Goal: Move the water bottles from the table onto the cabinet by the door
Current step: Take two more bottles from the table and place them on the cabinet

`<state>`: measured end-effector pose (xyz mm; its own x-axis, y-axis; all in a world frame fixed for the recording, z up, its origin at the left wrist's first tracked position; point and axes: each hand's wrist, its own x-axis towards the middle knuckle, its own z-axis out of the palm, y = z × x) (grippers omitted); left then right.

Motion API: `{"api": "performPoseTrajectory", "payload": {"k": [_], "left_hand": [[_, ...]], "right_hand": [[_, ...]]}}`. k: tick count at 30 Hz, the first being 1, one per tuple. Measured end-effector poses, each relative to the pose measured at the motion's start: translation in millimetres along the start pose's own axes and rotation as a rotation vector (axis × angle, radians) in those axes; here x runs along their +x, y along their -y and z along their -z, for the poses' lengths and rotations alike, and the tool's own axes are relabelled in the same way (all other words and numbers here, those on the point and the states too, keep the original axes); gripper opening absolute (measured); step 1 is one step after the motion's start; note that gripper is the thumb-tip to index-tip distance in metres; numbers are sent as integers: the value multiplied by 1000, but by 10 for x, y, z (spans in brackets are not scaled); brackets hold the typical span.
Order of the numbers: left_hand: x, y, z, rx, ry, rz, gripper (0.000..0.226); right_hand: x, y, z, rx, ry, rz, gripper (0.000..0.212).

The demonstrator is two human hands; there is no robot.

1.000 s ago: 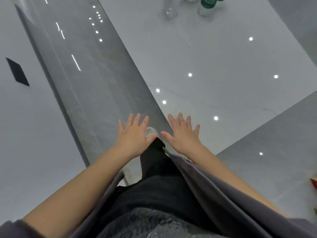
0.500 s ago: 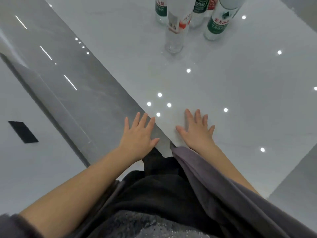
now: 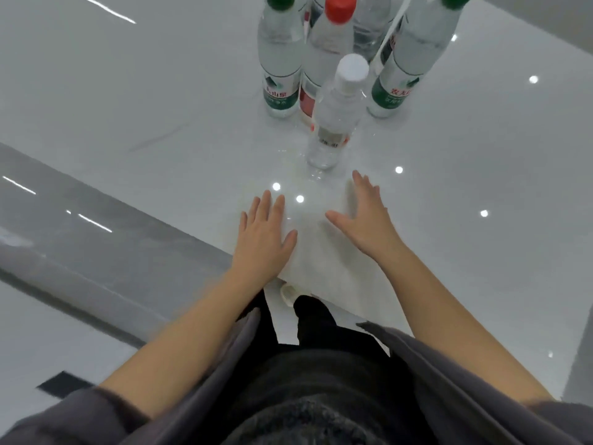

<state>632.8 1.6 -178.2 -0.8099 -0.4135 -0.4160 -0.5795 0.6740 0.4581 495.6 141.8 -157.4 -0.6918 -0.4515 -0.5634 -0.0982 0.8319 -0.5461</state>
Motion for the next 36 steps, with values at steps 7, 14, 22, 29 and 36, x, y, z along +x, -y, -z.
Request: {"api": "performPoseTrajectory", "payload": {"k": [7, 14, 22, 29, 36], "left_hand": [[883, 481, 749, 39, 99, -224, 72], [1666, 375, 1061, -394, 58, -159, 96], [2078, 160, 1239, -561, 46, -258, 74], [2014, 319, 1288, -484, 84, -273, 71], [1803, 608, 1122, -422, 160, -267, 73]], "right_hand": [[475, 581, -115, 599, -316, -31, 91], [746, 654, -190, 759, -421, -135, 48], [721, 688, -272, 763, -469, -187, 50], [691, 800, -354, 816, -551, -194, 55], [622, 842, -447, 822, -568, -246, 75]]}}
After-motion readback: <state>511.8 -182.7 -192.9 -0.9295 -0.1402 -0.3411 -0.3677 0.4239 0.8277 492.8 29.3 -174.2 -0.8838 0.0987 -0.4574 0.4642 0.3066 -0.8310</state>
